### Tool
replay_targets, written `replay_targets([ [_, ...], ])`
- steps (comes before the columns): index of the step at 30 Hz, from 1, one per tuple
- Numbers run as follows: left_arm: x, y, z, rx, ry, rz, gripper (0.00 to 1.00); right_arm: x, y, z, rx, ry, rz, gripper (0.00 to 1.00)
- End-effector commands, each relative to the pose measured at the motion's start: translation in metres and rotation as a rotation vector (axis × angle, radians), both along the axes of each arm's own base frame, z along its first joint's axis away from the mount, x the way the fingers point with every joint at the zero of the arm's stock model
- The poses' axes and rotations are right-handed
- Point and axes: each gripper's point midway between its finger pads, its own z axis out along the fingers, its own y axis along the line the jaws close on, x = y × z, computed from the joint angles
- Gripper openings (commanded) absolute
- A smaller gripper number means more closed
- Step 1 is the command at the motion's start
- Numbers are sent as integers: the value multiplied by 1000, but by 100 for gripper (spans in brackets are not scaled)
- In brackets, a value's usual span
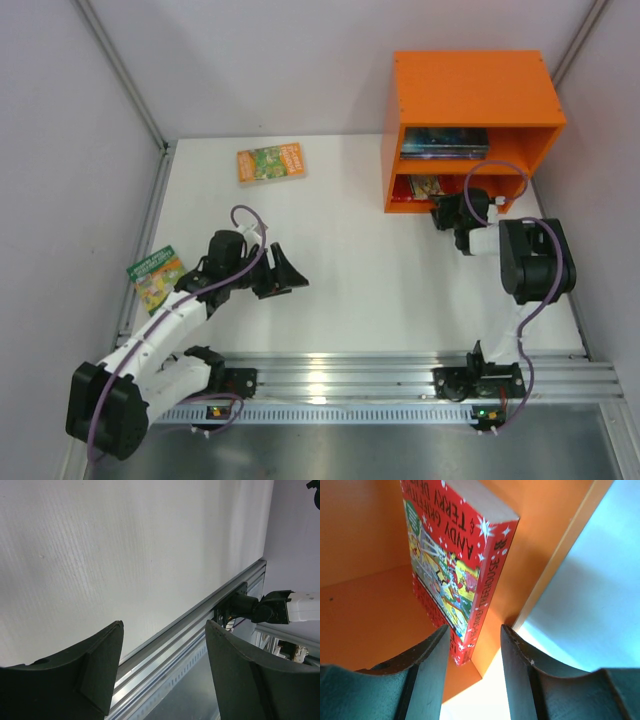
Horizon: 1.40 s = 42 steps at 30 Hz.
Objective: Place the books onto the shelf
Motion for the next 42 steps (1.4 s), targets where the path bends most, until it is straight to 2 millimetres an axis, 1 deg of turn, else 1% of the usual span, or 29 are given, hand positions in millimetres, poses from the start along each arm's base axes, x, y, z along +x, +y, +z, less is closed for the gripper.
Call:
replay_targets([
  [1, 9, -3, 15, 3, -42, 4, 71, 7, -11, 14, -35, -42, -19, 45],
  [2, 10, -2, 15, 5, -42, 8, 71, 9, -10, 15, -31, -48, -19, 45],
  [3, 11, -2, 15, 6, -40, 15, 71, 11, -25, 13, -34, -43, -50, 45],
  [4, 12, -2, 15, 8, -40, 17, 71, 11, -21, 9, -18, -36, -26, 45],
  [5, 11, -3, 13, 12, -34, 17, 71, 14, -23, 10, -21, -39, -25, 45],
  [9, 12, -5, 11, 24, -26, 19, 71, 20, -21, 3, -39, -16, 9, 44],
  [11, 13, -8, 10, 31, -23, 18, 71, 25, -18, 1, -44, -15, 28, 41],
  [12, 14, -9, 11, 37, -27, 20, 71, 25, -16, -4, -40, -7, 43, 40],
  [13, 15, -10, 12, 39, -30, 18, 71, 28, -15, -3, -46, -12, 54, 40],
  [15, 14, -14, 10, 44, -26, 8, 71, 29, -12, -8, -48, -6, 71, 36],
  [18, 15, -20, 8, 47, -19, -2, 71, 31, -10, -8, -51, -11, 83, 32],
  [21, 17, -25, 8, 48, -22, -11, 71, 30, -9, -7, -54, -16, 86, 29],
  [27, 20, -30, 12, 49, -35, -23, 71, 28, -10, 2, -61, -31, 85, 31],
  [29, 21, -30, 13, 52, -44, -19, 71, 26, -9, 5, -64, -30, 87, 34],
  [30, 21, -29, 13, 54, -43, -19, 71, 25, -10, 11, -66, -40, 84, 35],
  [32, 24, -29, 18, 57, -62, -11, 71, 18, -11, 10, -75, -13, 85, 39],
  [33, 28, -27, 20, 68, -76, 7, 70, 15, -11, 19, -84, -15, 86, 40],
  [34, 34, -25, 29, 78, -97, 22, 69, 9, -11, 18, -102, 7, 100, 42],
  [35, 40, -22, 35, 95, -128, 39, 69, 7, -10, 21, -109, -2, 108, 43],
  [36, 47, -20, 43, 110, -151, 60, 69, 4, -6, 32, -103, -27, 132, 44],
  [37, 63, -13, 60, 136, -213, 124, 69, -2, -3, 31, -106, -28, 154, 45],
  [38, 72, -7, 69, 153, -249, 155, 69, -5, -1, 33, -109, -39, 166, 47],
  [39, 80, 0, 77, 171, -272, 200, 69, -15, 3, 36, -117, -47, 189, 48],
  [40, 100, 19, 93, 200, -306, 305, 70, -20, 3, 38, -128, -51, 195, 49],
  [41, 104, 36, 87, 244, -257, 380, 71, -26, 6, 38, -145, -49, 207, 50],
  [42, 111, 49, 90, 258, -242, 437, 73, -37, 6, 39, -176, -53, 222, 50],
])
